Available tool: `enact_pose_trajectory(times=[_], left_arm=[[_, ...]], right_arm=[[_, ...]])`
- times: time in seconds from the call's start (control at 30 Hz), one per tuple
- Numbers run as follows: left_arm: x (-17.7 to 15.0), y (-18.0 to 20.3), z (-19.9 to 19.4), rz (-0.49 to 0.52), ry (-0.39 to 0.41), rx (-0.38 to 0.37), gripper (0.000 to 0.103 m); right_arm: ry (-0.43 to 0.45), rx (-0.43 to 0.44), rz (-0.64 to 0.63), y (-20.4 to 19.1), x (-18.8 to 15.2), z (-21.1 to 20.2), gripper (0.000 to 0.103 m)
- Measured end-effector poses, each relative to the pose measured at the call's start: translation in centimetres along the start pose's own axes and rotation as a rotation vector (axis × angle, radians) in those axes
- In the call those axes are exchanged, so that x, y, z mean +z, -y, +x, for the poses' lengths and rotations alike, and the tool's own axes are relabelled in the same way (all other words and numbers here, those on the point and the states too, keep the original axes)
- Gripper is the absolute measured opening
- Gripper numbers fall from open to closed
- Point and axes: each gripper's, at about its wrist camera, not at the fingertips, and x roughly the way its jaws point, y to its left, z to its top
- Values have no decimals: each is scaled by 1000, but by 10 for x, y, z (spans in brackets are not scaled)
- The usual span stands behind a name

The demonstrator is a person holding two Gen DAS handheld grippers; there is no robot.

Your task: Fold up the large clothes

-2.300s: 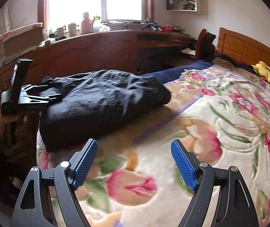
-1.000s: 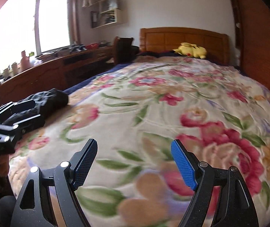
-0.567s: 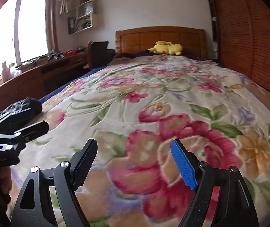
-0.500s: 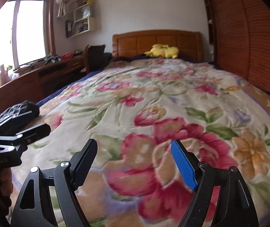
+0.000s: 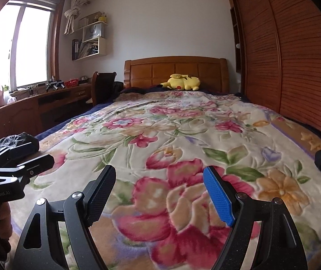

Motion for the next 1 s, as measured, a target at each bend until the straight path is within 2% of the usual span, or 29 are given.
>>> enact_pose_trajectory(times=[0.17, 1.0], left_arm=[[1, -3, -4, 6, 19, 32, 91], [0, -4, -5, 6, 18, 34, 91]], right_arm=[[6, 4, -10, -2, 0, 10, 82], [19, 5, -41, 8, 1, 15, 82]])
